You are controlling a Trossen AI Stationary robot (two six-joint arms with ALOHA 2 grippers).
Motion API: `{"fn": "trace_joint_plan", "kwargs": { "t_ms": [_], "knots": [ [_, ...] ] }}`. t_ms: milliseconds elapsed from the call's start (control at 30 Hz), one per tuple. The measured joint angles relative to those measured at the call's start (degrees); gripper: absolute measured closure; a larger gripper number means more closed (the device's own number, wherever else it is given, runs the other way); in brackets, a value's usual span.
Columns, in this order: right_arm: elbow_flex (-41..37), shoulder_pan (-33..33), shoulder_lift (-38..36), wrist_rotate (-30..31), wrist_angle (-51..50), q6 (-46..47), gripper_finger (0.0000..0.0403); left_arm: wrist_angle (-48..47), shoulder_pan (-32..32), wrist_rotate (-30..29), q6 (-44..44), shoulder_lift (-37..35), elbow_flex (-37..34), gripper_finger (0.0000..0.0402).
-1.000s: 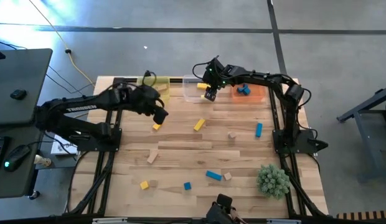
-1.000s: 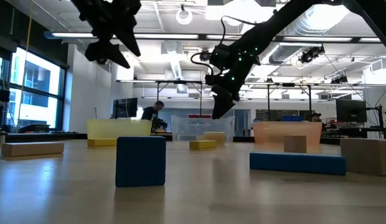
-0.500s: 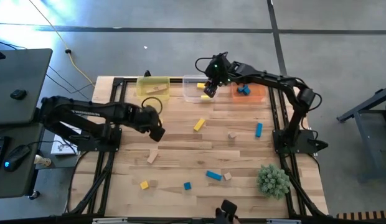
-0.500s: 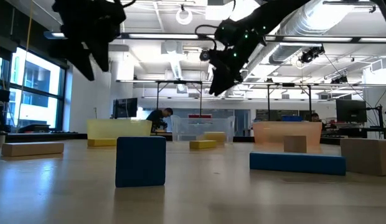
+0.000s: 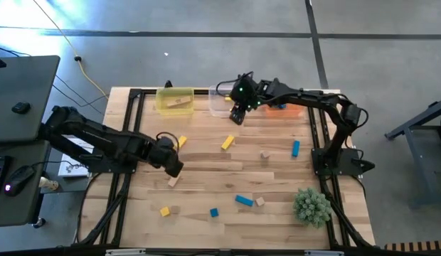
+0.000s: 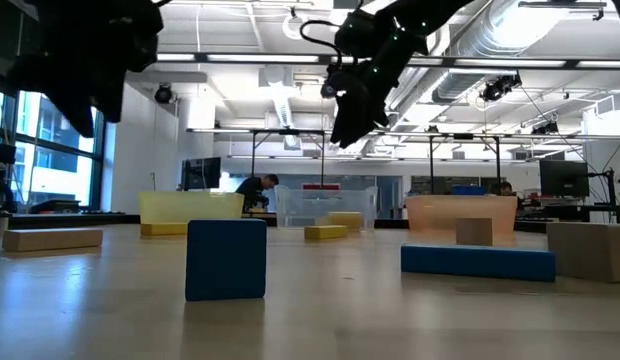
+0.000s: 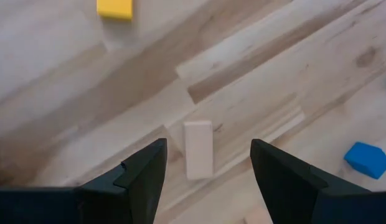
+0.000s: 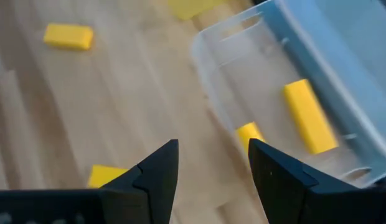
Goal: Sort & place blocks by color
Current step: Put the brown block into the yellow bin
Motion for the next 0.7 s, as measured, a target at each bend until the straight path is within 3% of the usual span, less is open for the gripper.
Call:
{"fn": "trace_joint_plan", "kwargs": {
  "t_ms": [467,700],
  "knots": [
    [0.0,5.0,0.0,0.3,-0.2,2.7,0.0220,6.4,-9.6,-3.8,-14.4,0.2,-6.4,0.0179],
    [0.0,5.0,0.0,0.4,-0.2,4.8,0.0220,9.2,-11.6,-3.6,-15.3,7.9,-6.4,0.0179]
  ]
}}
